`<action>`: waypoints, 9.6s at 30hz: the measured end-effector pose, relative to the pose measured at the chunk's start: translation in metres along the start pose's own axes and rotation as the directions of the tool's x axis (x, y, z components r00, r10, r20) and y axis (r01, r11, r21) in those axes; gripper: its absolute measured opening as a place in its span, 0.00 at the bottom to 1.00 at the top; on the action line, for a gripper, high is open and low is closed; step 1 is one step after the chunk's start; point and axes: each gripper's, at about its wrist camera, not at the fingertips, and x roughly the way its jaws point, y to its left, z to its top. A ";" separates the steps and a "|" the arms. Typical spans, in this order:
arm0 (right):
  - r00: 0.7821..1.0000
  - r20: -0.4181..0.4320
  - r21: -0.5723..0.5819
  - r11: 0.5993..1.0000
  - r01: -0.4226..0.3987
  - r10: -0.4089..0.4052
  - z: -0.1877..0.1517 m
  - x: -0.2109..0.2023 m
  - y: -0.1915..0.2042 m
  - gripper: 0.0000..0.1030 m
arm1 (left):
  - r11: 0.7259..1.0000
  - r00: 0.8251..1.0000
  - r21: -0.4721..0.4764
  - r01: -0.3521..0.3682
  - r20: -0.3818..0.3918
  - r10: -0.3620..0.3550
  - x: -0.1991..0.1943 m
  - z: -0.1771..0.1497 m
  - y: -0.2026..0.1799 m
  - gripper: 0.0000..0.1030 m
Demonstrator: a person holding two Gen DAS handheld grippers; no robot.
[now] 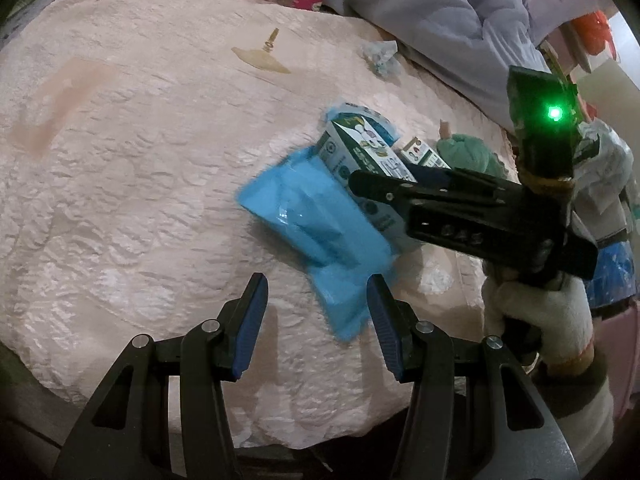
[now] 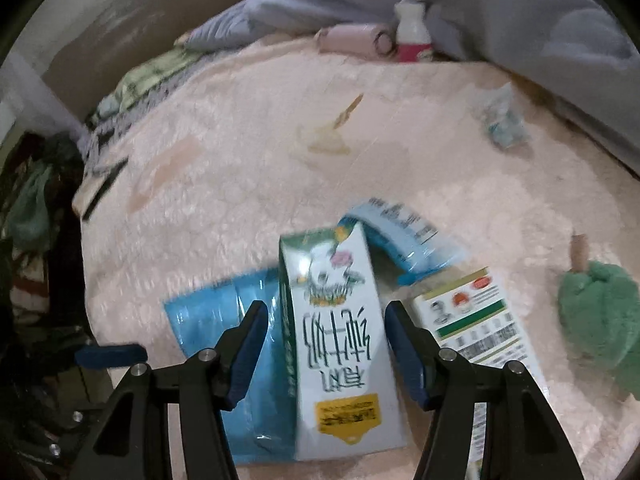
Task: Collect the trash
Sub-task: 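Grasp the white milk carton with the right tool while the left tool grasps the blue packet, then carry the milk carton and blue packet over the bucket and open both tools, then return both open tools to the trash on the bed, then grasp the white Watermelon Frost box with the right tool while the left tool grasps the small white packet, then carry the box and white packet to the bucket and open both tools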
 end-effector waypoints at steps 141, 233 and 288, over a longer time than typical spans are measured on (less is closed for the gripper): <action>0.895 0.111 0.640 0.720 0.269 -0.433 -0.277 -0.253 -0.174 0.68 | 0.885 0.996 0.465 -0.032 0.084 -0.008 0.039 -0.011 -0.224 0.55; 0.971 -0.016 0.090 0.966 0.241 -0.240 -0.084 -0.079 -0.086 0.74 | 0.730 0.998 0.681 -0.053 0.020 0.053 0.126 0.109 -0.083 0.64; 0.906 0.120 0.512 0.807 0.294 -0.406 -0.291 -0.248 -0.131 0.52 | 0.671 0.994 0.737 0.083 -0.014 -0.109 0.071 -0.047 -0.309 0.51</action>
